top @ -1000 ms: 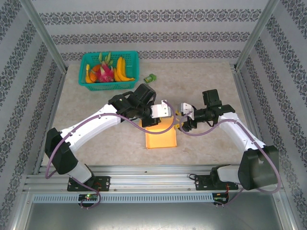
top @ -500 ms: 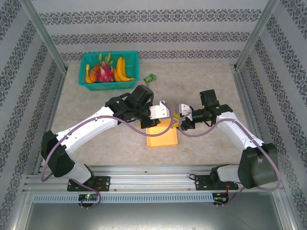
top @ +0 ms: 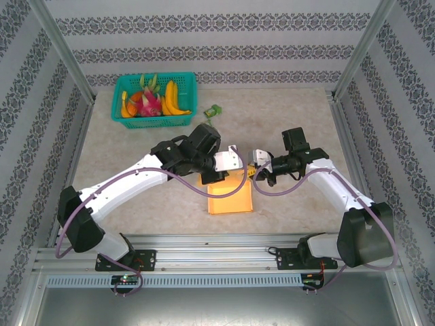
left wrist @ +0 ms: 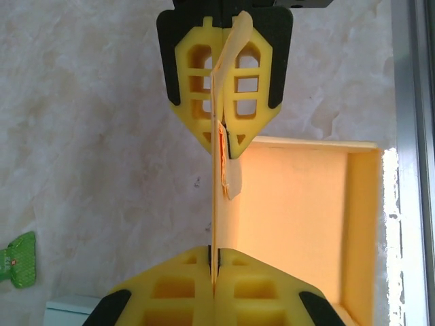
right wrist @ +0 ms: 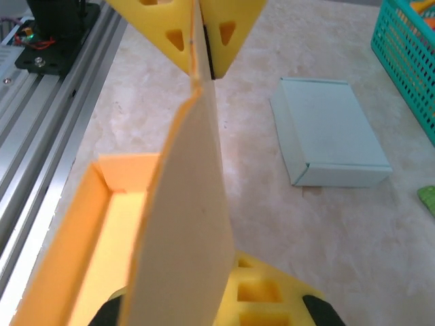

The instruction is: Fold the paper box

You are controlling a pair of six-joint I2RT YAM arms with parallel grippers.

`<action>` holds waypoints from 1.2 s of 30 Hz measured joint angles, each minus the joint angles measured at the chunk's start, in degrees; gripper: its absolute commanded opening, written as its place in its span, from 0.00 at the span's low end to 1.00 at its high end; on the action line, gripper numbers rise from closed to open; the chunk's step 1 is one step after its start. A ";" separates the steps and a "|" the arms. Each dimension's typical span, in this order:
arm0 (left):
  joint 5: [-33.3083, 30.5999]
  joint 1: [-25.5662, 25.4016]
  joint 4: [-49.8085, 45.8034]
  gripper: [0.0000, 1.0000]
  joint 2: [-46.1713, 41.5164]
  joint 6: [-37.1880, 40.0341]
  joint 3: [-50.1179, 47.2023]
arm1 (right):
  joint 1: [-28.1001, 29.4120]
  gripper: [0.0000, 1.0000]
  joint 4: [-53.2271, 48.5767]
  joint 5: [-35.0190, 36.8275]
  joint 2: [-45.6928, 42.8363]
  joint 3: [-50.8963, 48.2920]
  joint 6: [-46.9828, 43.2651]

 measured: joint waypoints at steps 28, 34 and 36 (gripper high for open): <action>-26.71 15.96 1.79 1.00 -24.44 -79.30 -21.14 | 13.86 0.00 32.15 8.09 -4.59 -12.55 11.93; -21.84 16.04 -1.90 0.99 -21.64 -89.85 -20.02 | 17.14 0.00 42.23 12.74 -1.18 -15.63 15.10; -19.76 16.04 -1.29 0.98 -21.64 -92.96 -21.33 | 17.11 0.00 44.09 13.73 -0.44 -15.91 15.82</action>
